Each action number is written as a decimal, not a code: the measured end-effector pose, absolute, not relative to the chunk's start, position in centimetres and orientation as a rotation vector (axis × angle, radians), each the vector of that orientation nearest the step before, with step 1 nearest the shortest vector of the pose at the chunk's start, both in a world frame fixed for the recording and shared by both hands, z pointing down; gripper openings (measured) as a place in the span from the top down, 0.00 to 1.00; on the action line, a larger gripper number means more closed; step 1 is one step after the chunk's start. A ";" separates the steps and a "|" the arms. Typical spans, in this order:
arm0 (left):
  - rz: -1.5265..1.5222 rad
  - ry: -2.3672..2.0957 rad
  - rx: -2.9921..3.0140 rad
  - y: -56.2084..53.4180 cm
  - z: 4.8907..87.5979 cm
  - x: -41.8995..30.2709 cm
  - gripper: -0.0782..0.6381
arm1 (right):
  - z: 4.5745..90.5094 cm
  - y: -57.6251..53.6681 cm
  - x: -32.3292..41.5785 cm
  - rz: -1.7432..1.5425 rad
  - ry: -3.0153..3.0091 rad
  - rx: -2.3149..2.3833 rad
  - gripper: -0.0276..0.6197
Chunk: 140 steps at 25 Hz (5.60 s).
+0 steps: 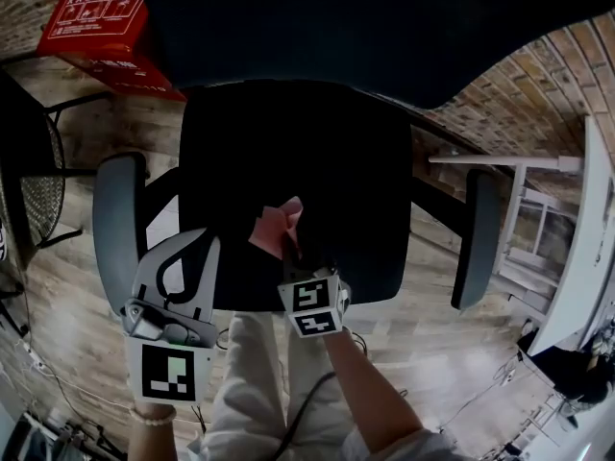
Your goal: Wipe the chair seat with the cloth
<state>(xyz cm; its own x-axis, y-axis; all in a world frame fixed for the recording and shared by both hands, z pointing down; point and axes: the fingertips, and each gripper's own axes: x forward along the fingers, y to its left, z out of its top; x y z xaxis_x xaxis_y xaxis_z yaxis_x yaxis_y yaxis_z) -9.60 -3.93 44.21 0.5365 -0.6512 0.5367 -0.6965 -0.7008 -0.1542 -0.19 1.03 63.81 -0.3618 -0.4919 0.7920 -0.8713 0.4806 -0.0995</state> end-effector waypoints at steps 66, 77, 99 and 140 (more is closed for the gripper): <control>0.873 -1.148 2.673 0.0 45.3 -5.4 0.87 | 63.2 13.0 17.5 0.604 -1.784 1.126 0.87; 0.885 -1.204 2.635 0.9 43.4 -7.6 0.87 | 64.0 16.5 1.0 0.509 -2.085 0.699 0.87; 0.859 -1.395 2.488 1.9 40.6 -13.5 0.87 | 64.9 18.5 -4.6 0.342 -2.143 0.386 0.87; 0.822 -1.302 2.784 -1.4 26.1 -4.4 0.87 | 44.2 8.5 14.3 0.362 -2.053 1.046 0.87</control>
<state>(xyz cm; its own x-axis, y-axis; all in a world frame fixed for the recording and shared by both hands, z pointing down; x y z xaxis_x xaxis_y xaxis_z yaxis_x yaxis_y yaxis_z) -4.36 -1.41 26.06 0.5319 -0.7261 0.4358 -0.7057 -0.6645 -0.2458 14.31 8.54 44.16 -0.3500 -0.5547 0.7548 -0.7794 0.6194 0.0938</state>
